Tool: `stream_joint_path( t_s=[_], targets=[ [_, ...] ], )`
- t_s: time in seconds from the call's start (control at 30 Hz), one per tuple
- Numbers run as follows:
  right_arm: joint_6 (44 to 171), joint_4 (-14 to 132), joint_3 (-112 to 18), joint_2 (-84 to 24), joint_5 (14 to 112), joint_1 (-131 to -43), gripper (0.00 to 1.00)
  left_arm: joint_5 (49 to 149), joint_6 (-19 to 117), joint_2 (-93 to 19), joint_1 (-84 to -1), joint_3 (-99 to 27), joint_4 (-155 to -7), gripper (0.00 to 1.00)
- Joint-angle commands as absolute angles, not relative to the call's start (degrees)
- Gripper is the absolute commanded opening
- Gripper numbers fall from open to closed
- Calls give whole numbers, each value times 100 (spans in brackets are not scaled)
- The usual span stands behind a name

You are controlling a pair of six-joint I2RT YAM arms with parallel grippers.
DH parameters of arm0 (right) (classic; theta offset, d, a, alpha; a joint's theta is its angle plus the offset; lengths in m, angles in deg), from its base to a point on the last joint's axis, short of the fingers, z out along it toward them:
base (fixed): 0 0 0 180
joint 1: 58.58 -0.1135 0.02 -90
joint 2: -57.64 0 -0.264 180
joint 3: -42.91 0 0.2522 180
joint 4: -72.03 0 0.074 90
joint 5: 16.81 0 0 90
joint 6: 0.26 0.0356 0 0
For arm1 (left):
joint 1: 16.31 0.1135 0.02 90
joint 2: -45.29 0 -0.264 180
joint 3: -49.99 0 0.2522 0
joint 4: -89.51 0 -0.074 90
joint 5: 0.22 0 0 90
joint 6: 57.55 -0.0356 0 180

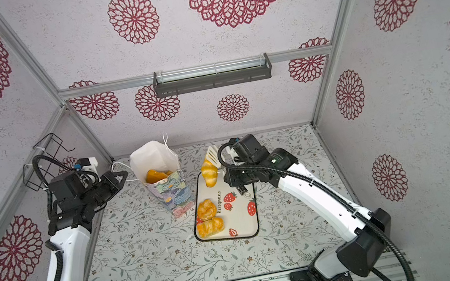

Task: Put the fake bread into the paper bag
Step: 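Lift the striped roll with the right tongs and carry it over the bag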

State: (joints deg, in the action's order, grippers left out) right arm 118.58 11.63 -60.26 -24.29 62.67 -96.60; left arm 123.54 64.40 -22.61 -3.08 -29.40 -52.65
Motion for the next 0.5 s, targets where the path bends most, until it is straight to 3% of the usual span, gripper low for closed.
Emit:
stream_joint_path(
  t_s=[0.0, 0.47],
  targets=[
    [11636, 1370, -6521, -2485, 6282, -9801, 12, 12492, 6427, -2177, -309, -2898, -5470, 0],
    [11348, 1100, -8187, -3397, 6600, -10365, 13, 12240, 6322, -2214, -312, -3024, -5326, 0]
  ],
)
